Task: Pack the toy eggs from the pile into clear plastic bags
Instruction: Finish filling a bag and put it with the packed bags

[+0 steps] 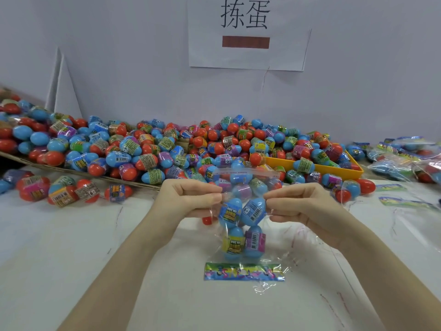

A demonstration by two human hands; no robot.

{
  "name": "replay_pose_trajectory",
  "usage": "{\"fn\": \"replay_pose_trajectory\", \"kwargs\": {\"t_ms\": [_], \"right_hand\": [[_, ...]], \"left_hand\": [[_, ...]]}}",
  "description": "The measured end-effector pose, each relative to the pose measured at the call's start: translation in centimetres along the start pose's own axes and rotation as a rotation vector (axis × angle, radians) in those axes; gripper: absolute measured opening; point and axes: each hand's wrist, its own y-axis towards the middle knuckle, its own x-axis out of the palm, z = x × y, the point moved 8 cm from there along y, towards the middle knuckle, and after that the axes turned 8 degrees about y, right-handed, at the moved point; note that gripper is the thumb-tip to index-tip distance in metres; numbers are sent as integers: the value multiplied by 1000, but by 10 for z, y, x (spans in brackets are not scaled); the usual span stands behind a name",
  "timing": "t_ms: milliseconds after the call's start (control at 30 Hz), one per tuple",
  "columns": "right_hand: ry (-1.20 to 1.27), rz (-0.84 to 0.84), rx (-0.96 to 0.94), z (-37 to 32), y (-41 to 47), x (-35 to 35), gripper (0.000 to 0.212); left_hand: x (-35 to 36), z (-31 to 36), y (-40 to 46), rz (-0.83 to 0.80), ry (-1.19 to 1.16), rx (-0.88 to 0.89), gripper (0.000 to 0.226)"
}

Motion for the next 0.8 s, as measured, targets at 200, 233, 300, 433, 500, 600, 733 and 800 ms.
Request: {"fn": "replay_pose_trajectory", "kwargs": {"t_ms": [200,233,300,433,500,600,733,800], "right_hand": [[98,-6,-32,-1,-1,0,15],[117,-7,-40,-2,0,0,13],[143,-12,-55,-2,-1,2,15],[145,-42,-96,-2,-1,6,32],[163,-82,-101,-2,-2,10,20],[185,-136,-85,0,-2,13,13],[114,-129,-98,2,0,11,41],[80,-128,-105,2,1,12,47]], "left_hand": [[3,1,-2,-79,-75,-12,21],[4,1,-2,-87,-82,-12,20],[4,2,-3,-101,-81,-11,16],[-2,0,-4,-101,-52,-24,16],[-1,1,-5,-140,-43,-26,15],[-3,-1,-6,-176,-25,-34,15],[2,-2,-6,-228,63,-16,27],[3,-2,-6,-224,63,-12,25]]}}
